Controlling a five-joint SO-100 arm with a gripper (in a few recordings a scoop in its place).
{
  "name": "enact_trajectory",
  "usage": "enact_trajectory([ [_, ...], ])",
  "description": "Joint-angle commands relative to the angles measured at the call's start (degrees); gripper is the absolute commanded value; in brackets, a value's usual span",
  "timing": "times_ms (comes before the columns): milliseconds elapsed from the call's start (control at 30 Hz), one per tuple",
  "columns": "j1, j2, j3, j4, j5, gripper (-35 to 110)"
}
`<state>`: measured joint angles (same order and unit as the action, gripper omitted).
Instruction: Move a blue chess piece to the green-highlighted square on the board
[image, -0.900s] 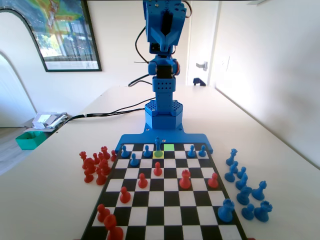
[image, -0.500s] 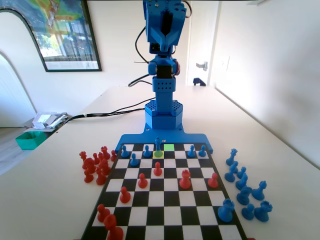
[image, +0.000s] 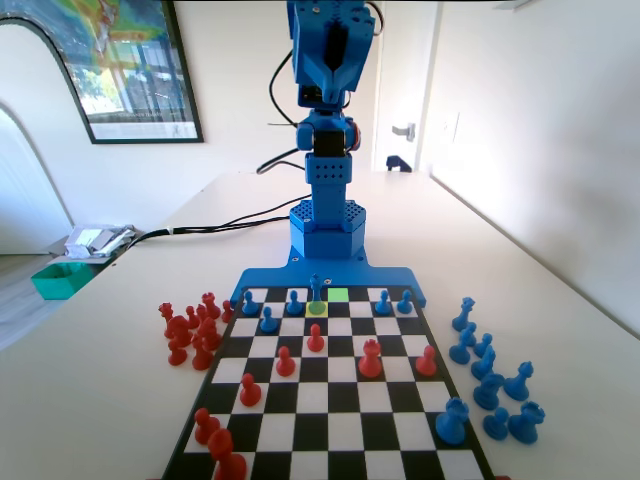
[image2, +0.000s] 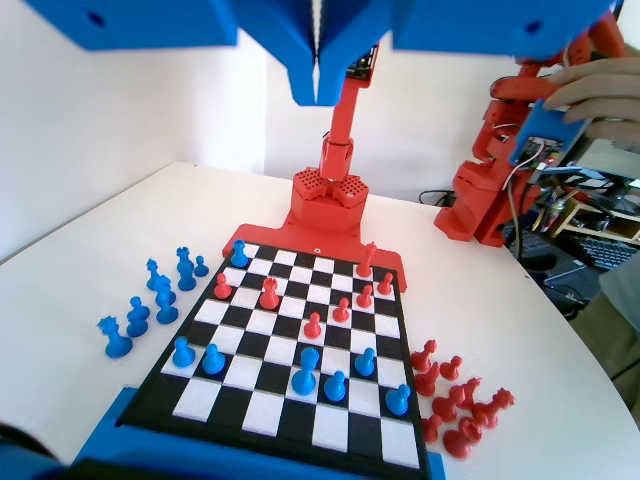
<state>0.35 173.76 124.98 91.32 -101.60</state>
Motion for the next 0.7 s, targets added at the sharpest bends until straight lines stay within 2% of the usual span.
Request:
enact_trajectory([
  [0, -1.32, -4.83, -5.71, 0.26, -0.97, 1],
  [167, -1.23, -9.84, -10.2, 0.97, -4.31, 1],
  [667, 8.0, -40.08, -22.24, 5.98, -32.61, 1],
])
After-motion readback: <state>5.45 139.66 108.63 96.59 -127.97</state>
